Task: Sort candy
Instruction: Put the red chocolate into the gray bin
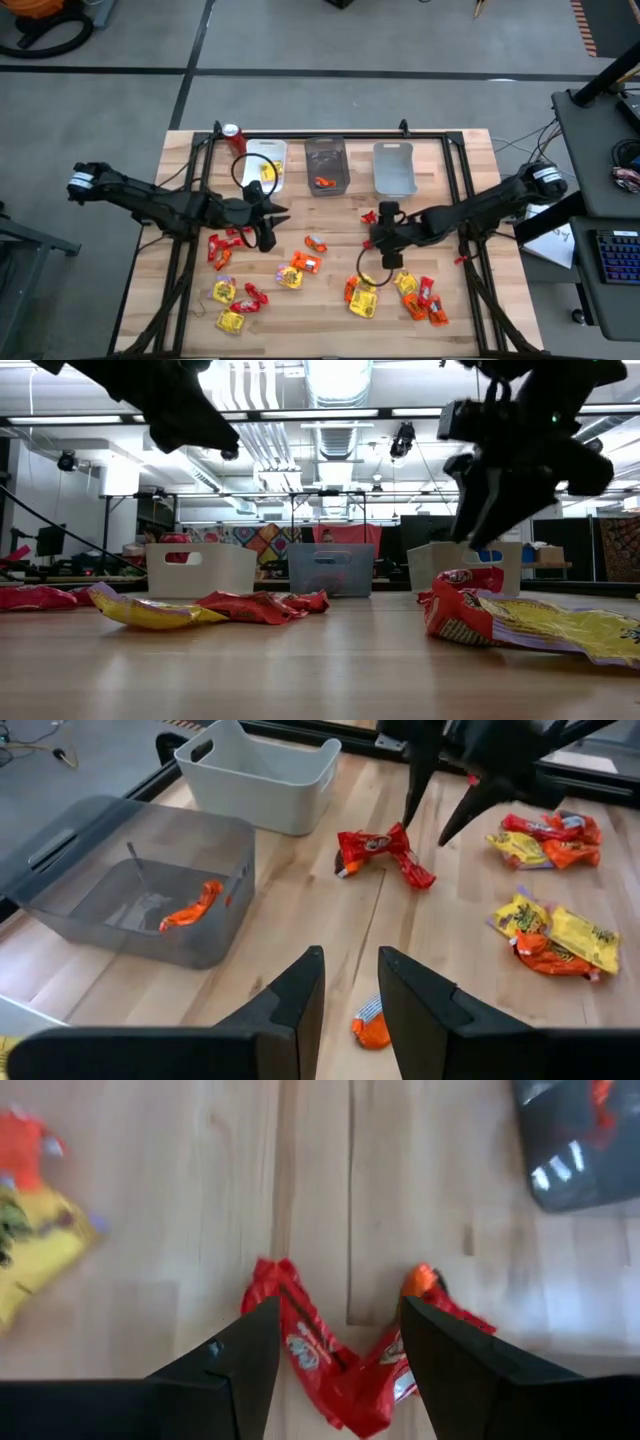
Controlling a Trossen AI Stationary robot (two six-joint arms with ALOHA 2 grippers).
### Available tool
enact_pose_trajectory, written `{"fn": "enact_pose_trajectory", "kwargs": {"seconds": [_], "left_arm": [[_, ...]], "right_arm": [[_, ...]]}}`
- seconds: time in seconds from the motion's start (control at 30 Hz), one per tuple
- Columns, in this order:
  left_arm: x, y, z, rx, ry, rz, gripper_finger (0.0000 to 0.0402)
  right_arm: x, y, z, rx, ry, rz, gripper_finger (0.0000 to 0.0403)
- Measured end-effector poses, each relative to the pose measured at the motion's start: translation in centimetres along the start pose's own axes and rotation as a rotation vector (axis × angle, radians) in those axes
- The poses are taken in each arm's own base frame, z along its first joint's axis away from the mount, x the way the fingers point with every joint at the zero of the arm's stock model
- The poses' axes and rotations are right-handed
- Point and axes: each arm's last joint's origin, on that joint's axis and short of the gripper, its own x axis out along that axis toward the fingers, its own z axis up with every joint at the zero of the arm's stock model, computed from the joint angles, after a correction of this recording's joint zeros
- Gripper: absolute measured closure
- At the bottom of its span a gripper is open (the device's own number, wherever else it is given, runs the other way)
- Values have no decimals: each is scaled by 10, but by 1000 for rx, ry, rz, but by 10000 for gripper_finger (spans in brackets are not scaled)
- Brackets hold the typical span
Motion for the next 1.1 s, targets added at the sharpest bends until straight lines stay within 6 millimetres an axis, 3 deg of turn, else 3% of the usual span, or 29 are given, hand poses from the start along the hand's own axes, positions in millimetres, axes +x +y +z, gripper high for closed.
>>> {"fn": "enact_pose_trajectory", "kwargs": {"seconds": [0.53, 0.77, 1.1], "left_arm": [[-1, 0, 0, 15, -1, 6, 320], [-1, 0, 0, 21, 0, 7, 320], [-1, 0, 0, 22, -1, 7, 320]], "right_arm": [[45, 10, 2, -160, 211, 18, 216], [54, 7, 4, -159, 237, 71, 261], [43, 4, 9, -128, 188, 93, 348]]}}
